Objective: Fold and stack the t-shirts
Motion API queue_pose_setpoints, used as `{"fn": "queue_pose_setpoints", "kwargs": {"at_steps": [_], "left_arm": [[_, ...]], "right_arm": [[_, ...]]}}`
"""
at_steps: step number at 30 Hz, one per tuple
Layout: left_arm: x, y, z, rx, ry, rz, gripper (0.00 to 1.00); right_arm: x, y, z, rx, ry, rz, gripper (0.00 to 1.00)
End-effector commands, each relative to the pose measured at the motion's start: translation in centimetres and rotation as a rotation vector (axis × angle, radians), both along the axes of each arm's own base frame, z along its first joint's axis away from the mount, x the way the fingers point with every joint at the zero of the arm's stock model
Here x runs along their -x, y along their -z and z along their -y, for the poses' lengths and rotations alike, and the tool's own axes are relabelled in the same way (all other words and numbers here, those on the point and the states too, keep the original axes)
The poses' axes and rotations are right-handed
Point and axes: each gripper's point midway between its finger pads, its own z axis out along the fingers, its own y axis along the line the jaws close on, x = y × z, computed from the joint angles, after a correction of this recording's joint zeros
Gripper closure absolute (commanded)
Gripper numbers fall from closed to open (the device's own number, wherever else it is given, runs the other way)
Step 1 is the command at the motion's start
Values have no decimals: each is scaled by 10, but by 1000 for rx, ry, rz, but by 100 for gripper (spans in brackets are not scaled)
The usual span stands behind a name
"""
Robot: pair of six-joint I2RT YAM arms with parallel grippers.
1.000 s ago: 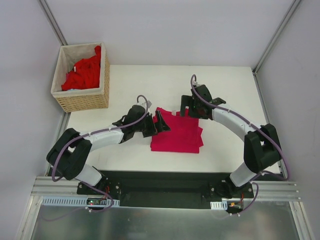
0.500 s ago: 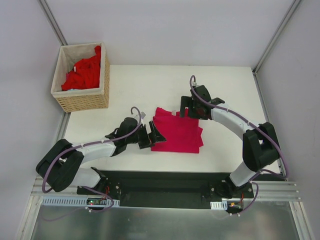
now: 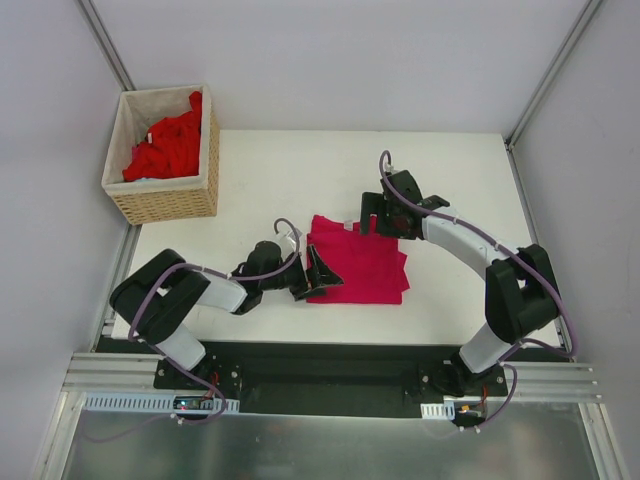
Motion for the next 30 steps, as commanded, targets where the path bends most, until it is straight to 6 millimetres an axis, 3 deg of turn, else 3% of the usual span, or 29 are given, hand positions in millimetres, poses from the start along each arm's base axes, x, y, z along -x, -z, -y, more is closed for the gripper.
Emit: {"fn": "queue_pose_setpoints", "kwargs": {"at_steps": [1,6,17,22,30], "left_arm": [[11,21,-3,10,3,-32,1],[21,35,-10,-12,-2,-64,1],[22,24,-12,0,-5,-41,1],[25,22,-16,-22,-3,-31,1],[24,15,-21,-49,-7,1,1]], "right_arm": [[-6,-12,2,7,-2,33,0],[-7,-14,-5,-26,-7,28,0],[-15,18,-18,-48,-7,-36,0],[-32,24,-20,-47,2,-34,0],[-58,39,-6,-66,47,-65,0]]}}
